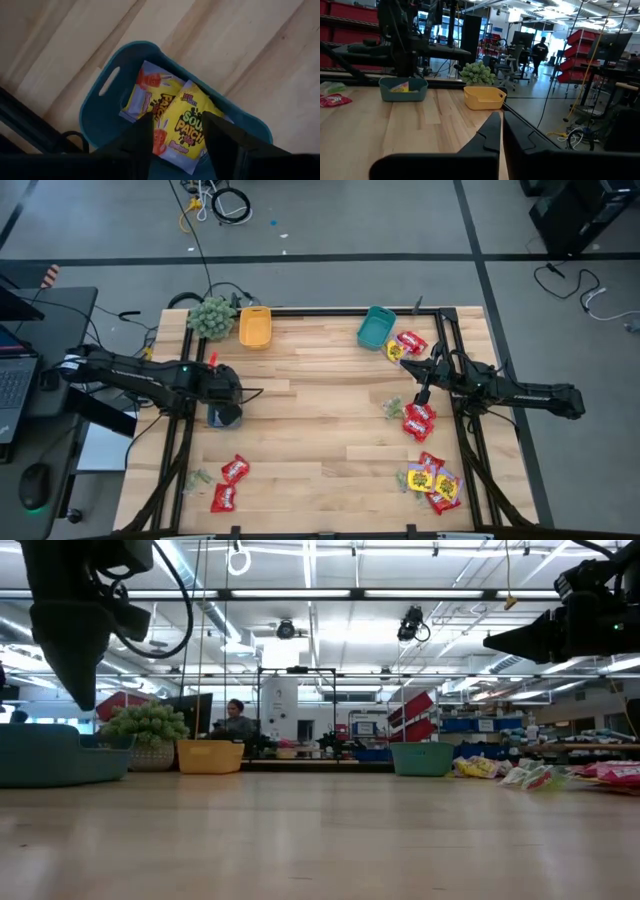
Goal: Sort candy
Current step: Put the yellow candy pack into the blue bin, then move the blue bin to the top of the table
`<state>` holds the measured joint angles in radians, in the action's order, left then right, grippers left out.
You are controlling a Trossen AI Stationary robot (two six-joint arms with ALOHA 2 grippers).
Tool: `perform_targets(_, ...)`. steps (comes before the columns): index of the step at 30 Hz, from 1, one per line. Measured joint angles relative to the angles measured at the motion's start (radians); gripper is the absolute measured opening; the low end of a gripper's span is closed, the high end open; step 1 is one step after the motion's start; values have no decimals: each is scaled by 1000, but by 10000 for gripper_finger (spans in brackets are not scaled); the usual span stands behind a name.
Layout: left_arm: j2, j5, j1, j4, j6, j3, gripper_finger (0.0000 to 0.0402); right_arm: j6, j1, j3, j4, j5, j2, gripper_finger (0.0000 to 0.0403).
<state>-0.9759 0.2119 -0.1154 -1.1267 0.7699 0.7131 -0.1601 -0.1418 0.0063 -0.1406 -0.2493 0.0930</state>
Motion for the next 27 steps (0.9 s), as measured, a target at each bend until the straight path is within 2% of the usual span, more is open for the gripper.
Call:
perform_targets(4, -27, -19, 0, 38, -29, -45, 137, 0, 0, 0, 0, 0, 0, 7)
perform_targets(9, -51, -4, 23, 165, -64, -119, 38, 0, 0, 0, -4, 0, 0, 5)
perform_targets(11, -51, 5, 41, 229, -82, -142, 10, 0, 0, 0, -12, 0, 0, 6)
perform_targets(15, -52, 8, 85, 314, -120, -188, 5, 2, 0, 0, -44, 0, 1, 8)
perform_targets(20, -52, 9, 140, 409, -165, -227, 2, 147, 0, 0, -124, 6, 0, 5)
perform_targets(27, -83, 9, 200, 633, -267, -257, 1, 202, 2, 0, -174, 48, 0, 6)
